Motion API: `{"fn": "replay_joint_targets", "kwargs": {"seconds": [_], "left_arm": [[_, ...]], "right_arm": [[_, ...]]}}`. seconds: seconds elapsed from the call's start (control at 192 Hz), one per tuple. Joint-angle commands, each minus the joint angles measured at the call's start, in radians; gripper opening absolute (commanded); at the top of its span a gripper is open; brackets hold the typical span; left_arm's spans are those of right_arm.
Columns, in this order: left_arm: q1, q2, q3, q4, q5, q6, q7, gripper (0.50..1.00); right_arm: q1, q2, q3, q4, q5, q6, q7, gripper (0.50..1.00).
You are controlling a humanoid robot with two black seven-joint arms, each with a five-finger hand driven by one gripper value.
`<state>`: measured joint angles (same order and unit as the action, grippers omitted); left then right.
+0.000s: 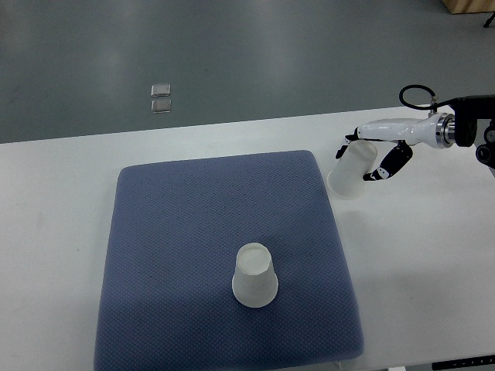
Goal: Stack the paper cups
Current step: 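Lift the cup with the right hand and carry it over the cup on the pad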
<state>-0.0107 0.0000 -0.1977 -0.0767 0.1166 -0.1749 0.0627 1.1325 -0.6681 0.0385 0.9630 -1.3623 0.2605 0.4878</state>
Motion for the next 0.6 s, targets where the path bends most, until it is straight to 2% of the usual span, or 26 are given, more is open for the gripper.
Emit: {"fn": "replay_joint_targets", "kwargs": {"seconds": [0.0, 0.016, 0.219, 0.463, 0.593], "left_arm": [[0.0, 0.0, 0.0, 0.0, 0.0, 0.0, 0.0, 1.0], [0.0, 0.0, 0.0, 0.0, 0.0, 0.0, 0.0, 1.0], [0.0, 0.0, 0.001, 0.0, 0.0, 0.0, 0.0, 1.0], [0.0, 0.0, 0.0, 0.0, 0.0, 0.0, 0.0, 1.0], [0.0, 0.0, 0.0, 0.0, 0.0, 0.0, 0.0, 1.0]], "right_arm": [[0.033, -0.058, 0.001, 0.052, 0.0, 0.023, 0.101, 0.725], [0.038, -0.068, 0.001, 0.063, -0.001, 0.025, 0.123, 0.725], [0.076, -0.107, -0.006, 0.149, -0.015, 0.029, 0.123, 0.725], [0.179, -0.177, -0.005, 0.378, -0.018, 0.065, 0.123, 0.725], [0.224, -0.179, -0.003, 0.43, -0.027, 0.069, 0.123, 0.725]]}}
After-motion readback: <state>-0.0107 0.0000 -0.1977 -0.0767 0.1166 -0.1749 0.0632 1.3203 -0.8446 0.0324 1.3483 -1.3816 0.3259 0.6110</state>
